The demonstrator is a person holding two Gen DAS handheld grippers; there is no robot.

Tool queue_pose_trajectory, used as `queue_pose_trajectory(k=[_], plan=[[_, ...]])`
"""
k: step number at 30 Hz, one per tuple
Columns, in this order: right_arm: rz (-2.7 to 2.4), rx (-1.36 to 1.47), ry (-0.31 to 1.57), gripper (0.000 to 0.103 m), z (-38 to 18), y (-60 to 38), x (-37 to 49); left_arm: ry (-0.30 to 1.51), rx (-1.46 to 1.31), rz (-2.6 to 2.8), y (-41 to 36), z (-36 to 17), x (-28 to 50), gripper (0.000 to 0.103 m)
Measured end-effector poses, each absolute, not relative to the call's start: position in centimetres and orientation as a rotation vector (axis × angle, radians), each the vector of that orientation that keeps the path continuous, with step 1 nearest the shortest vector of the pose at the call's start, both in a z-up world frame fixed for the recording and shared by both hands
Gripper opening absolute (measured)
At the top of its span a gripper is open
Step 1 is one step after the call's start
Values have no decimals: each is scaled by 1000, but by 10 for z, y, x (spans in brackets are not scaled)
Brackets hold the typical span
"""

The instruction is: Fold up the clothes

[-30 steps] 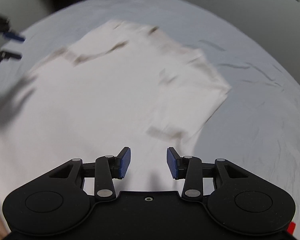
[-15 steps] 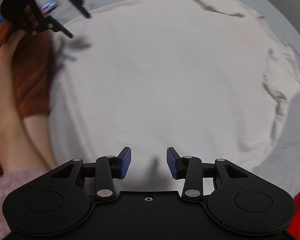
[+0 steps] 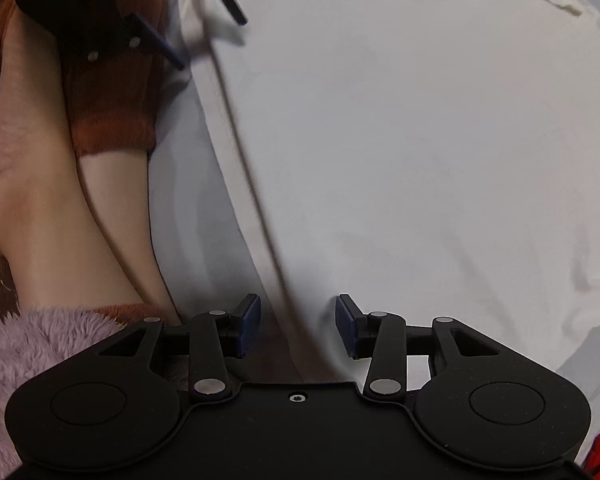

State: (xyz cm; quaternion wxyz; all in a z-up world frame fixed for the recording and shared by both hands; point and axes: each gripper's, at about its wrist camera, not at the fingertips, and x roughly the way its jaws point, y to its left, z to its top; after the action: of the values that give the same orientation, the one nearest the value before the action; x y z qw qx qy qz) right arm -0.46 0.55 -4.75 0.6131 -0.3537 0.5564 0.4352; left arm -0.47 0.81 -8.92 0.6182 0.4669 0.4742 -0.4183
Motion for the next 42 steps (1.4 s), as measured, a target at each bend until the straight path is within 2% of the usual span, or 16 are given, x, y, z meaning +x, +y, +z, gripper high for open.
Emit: queue_pose_trajectory(k=[19, 24, 26, 29, 31, 34, 36, 42], plan=[[961, -946, 1324, 43, -64, 36, 4, 1223, 1173, -908, -20, -123, 11, 43], [953, -956, 1315, 42, -60, 41, 6, 1221, 1185, -899, -21, -124, 13, 35], [950, -961, 1298, 39, -56, 42, 6, 1205, 1182, -893, -18, -122, 12, 29], [934, -961, 1281, 29, -52, 43, 7, 1193, 1166, -872, -13, -119, 13, 19], [921, -967, 1267, 19, -49, 44, 9, 1182, 1157, -848, -10, -116, 14, 14], [903, -993, 1242, 11, -43, 47, 9, 1180, 1144, -829, -9, -111, 16, 9], [898, -1007, 1225, 7, -40, 49, 9, 1175, 1141, -820, -7, -107, 18, 7], [843, -1001, 1172, 7, -16, 50, 30, 1122, 1093, -741, 0, -82, 45, 6]])
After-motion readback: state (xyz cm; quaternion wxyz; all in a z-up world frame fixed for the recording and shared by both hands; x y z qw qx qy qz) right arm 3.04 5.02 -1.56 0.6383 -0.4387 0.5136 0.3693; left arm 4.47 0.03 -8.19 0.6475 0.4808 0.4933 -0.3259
